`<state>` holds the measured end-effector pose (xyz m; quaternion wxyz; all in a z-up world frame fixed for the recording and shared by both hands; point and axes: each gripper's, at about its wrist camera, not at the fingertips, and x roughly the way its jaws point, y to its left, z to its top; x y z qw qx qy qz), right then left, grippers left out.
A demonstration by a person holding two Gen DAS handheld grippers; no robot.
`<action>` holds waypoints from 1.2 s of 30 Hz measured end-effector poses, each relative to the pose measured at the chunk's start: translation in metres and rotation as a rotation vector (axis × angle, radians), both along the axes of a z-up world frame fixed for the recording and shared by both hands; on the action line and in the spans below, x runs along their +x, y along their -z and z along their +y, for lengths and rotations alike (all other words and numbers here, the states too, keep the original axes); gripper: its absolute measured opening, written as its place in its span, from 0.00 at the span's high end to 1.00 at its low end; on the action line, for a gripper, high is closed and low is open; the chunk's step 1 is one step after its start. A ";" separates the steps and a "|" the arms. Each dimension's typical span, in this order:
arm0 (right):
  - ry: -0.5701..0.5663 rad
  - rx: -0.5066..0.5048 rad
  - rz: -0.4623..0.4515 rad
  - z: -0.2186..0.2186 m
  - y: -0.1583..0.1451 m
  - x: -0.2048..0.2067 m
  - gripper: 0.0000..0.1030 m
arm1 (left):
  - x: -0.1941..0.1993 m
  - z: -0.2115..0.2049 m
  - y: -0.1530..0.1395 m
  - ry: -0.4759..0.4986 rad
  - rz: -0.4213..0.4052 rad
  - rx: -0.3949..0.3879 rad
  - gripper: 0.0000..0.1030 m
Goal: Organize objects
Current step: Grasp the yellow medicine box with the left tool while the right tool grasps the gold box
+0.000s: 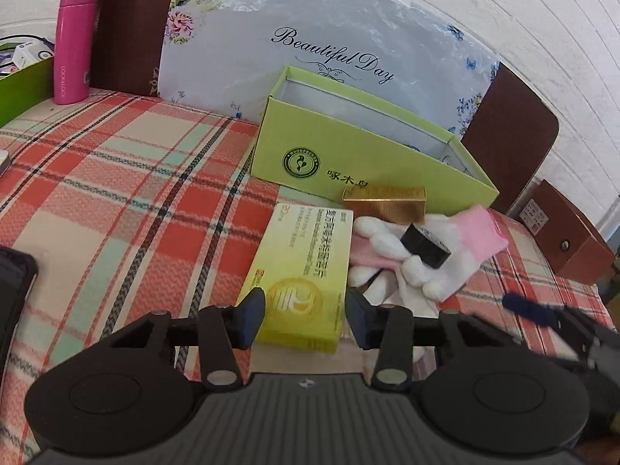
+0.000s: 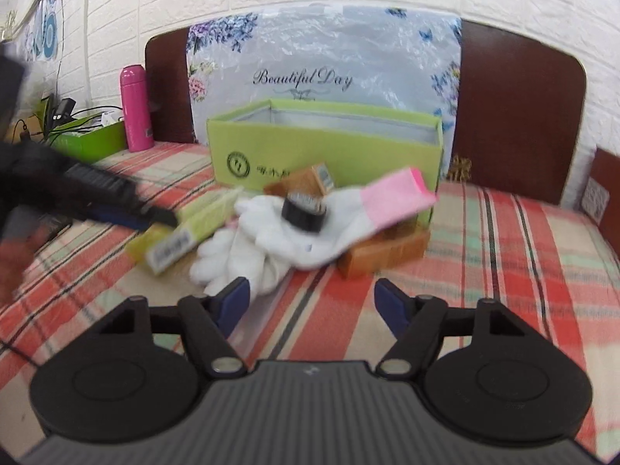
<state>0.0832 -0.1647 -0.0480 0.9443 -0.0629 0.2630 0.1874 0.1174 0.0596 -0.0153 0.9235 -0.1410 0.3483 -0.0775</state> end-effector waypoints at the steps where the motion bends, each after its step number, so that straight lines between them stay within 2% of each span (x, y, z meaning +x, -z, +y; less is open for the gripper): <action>1: -0.006 -0.004 -0.012 0.002 -0.004 0.009 0.35 | -0.003 0.000 0.002 -0.010 0.004 0.012 0.49; 2: -0.011 -0.007 -0.024 0.005 -0.007 0.019 0.35 | -0.003 0.000 0.005 -0.018 0.000 0.026 0.43; 5: -0.008 -0.040 -0.067 0.015 -0.016 0.048 0.35 | 0.002 0.000 0.004 -0.040 -0.015 0.062 0.37; 6: -0.007 -0.047 -0.080 0.018 -0.018 0.056 0.35 | 0.006 0.001 0.003 -0.035 -0.022 0.056 0.36; 7: -0.010 -0.051 -0.089 0.020 -0.020 0.063 0.35 | 0.009 0.001 0.002 -0.026 -0.028 0.048 0.29; 8: -0.014 -0.056 -0.096 0.022 -0.021 0.070 0.35 | 0.014 0.000 0.001 -0.014 -0.035 0.041 0.26; 11: -0.041 -0.086 -0.110 0.032 -0.020 0.092 0.35 | 0.027 -0.005 0.003 0.017 -0.037 0.058 0.26; 16: -0.072 -0.168 -0.111 0.051 -0.005 0.121 0.35 | 0.045 -0.007 0.016 0.017 0.020 0.060 0.26; 18: -0.110 -0.166 -0.085 0.057 -0.001 0.124 0.60 | 0.049 -0.006 0.021 0.019 0.030 0.055 0.25; 21: -0.132 -0.192 -0.118 0.064 0.000 0.112 0.65 | 0.051 -0.007 0.024 0.032 0.007 0.078 0.29; 23: -0.147 -0.172 -0.148 0.063 -0.006 0.102 0.74 | 0.051 -0.008 0.023 0.045 0.011 0.110 0.33; 25: -0.130 -0.144 -0.168 0.058 -0.018 0.091 0.77 | 0.048 -0.007 0.020 0.064 0.024 0.110 0.33; 29: -0.111 -0.099 -0.199 0.034 -0.035 0.057 0.77 | 0.024 -0.004 0.017 0.092 0.045 0.119 0.33; 33: -0.089 -0.074 -0.236 0.005 -0.043 0.000 0.77 | -0.018 0.001 0.017 0.148 0.066 0.095 0.33; 36: -0.051 -0.077 -0.182 -0.017 -0.034 -0.037 0.78 | -0.043 -0.002 0.019 0.173 0.064 0.105 0.33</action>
